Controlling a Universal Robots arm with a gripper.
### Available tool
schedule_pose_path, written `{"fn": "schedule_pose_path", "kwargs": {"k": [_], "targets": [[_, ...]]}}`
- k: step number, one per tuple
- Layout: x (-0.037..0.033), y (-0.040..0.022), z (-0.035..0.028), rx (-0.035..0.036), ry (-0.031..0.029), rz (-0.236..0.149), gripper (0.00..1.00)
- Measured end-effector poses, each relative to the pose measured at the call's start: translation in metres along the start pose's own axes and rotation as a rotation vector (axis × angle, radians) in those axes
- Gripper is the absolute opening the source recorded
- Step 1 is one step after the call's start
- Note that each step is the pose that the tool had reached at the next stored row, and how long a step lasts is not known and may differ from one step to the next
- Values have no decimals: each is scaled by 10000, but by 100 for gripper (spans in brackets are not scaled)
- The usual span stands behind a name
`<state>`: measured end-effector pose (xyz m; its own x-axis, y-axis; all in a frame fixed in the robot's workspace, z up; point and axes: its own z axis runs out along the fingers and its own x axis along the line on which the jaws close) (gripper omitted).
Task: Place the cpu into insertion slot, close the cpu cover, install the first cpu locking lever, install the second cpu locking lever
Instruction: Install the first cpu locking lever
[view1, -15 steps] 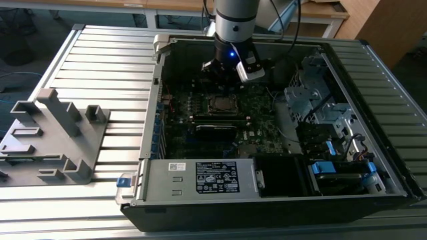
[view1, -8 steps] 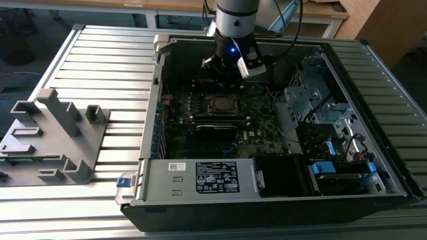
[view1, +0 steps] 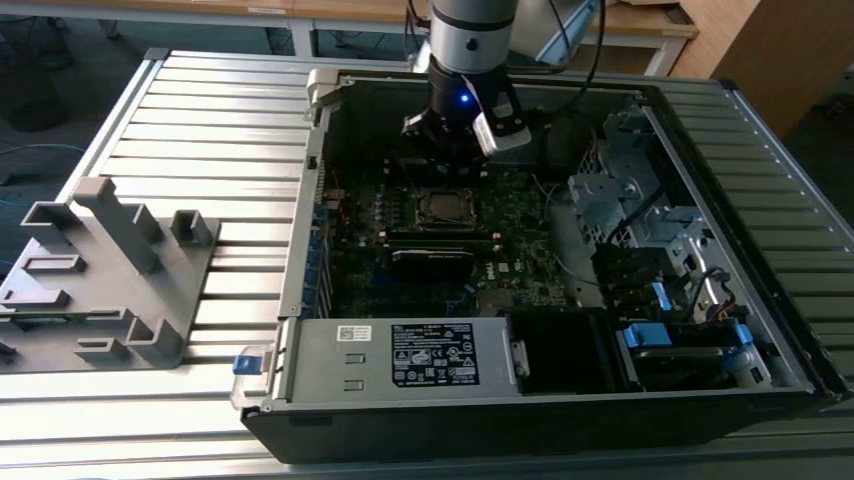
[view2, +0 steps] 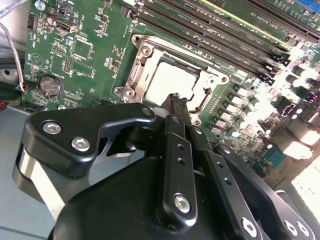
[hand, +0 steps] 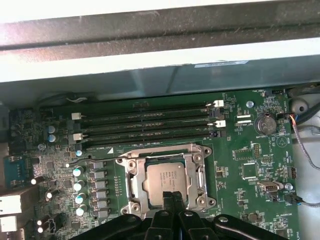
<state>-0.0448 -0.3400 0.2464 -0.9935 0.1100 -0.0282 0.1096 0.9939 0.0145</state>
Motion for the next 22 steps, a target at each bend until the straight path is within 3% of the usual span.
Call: {"fn": "schedule_pose_path", "kwargs": {"k": [22], "targets": [[84, -9, -1, 0, 0, -1, 11]]}}
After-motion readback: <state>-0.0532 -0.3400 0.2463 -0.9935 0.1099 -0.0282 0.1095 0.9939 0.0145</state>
